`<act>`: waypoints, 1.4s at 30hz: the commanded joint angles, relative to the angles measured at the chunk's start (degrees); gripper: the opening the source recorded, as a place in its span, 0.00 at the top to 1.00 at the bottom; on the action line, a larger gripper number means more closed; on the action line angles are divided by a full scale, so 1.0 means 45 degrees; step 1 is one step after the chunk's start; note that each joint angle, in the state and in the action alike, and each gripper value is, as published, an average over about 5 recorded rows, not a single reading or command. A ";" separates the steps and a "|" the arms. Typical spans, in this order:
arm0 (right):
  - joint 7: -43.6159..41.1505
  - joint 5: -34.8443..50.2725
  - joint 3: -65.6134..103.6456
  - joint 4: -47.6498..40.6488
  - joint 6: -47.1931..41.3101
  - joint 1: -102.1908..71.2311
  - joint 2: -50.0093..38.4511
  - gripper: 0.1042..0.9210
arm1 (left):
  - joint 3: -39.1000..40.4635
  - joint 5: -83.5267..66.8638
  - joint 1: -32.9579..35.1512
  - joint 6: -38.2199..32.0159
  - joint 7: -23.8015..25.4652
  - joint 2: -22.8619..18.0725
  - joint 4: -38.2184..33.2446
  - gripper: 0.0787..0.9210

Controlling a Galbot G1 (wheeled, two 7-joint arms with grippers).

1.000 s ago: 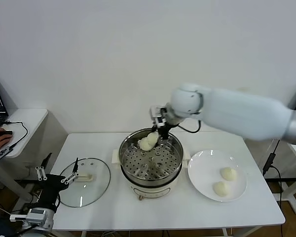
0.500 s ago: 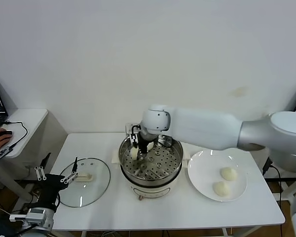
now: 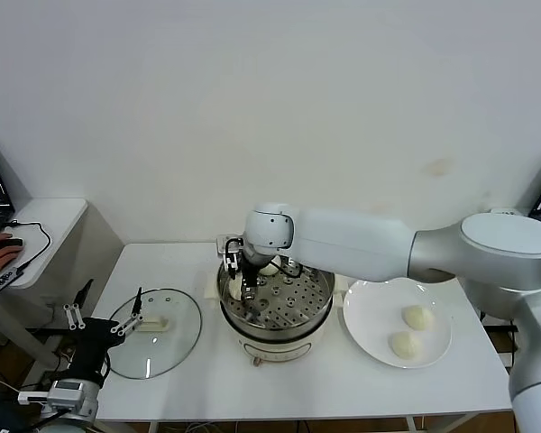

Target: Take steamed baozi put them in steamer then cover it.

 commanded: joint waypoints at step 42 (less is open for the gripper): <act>-0.4406 -0.7560 0.5737 0.5174 0.5268 -0.6635 -1.3182 0.12 | 0.0303 0.0193 0.0192 0.0039 0.0006 0.0258 0.0386 0.12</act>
